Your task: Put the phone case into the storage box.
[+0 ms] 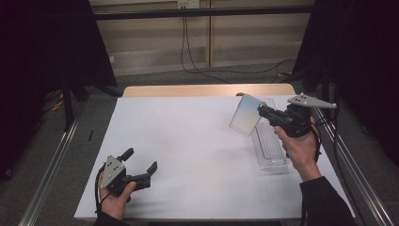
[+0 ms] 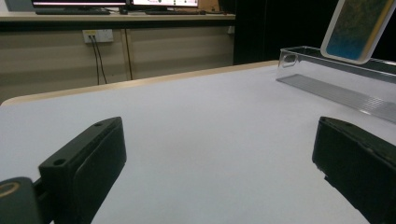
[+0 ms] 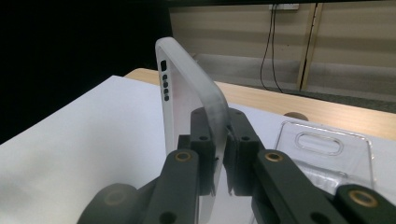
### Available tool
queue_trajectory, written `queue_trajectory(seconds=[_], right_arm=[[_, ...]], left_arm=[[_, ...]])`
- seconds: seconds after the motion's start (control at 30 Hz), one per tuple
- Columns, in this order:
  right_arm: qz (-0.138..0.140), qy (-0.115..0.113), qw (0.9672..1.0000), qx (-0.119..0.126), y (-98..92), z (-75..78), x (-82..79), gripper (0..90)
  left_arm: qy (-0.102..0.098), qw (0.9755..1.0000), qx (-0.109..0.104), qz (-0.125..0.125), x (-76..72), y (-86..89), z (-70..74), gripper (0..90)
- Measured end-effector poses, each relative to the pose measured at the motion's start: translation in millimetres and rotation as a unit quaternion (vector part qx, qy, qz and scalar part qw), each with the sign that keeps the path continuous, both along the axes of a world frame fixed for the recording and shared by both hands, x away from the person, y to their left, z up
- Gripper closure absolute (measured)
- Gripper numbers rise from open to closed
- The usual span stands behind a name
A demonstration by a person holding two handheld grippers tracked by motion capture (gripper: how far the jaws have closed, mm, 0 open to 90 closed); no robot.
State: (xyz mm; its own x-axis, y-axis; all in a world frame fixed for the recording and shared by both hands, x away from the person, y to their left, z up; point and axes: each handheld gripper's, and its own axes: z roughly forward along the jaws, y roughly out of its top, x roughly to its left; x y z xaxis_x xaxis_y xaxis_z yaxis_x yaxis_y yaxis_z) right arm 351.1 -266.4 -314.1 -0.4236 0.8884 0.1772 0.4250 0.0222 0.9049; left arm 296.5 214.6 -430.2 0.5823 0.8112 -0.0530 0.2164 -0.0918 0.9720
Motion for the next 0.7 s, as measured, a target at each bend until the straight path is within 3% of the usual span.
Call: queue_trajectory(seconds=[0.37,0.7], right_arm=[[-0.023,-0.008,0.9996,-0.015,-21.0,13.9,6.4,82.8],[-0.036,-0.024,0.9986,-0.031,-40.7,11.2,15.0,82.8]], left_arm=[[-0.002,1.0,-0.003,0.003,-0.4,1.0,0.5,3.2],[-0.004,1.0,-0.003,0.003,-0.4,0.9,0.5,3.2]])
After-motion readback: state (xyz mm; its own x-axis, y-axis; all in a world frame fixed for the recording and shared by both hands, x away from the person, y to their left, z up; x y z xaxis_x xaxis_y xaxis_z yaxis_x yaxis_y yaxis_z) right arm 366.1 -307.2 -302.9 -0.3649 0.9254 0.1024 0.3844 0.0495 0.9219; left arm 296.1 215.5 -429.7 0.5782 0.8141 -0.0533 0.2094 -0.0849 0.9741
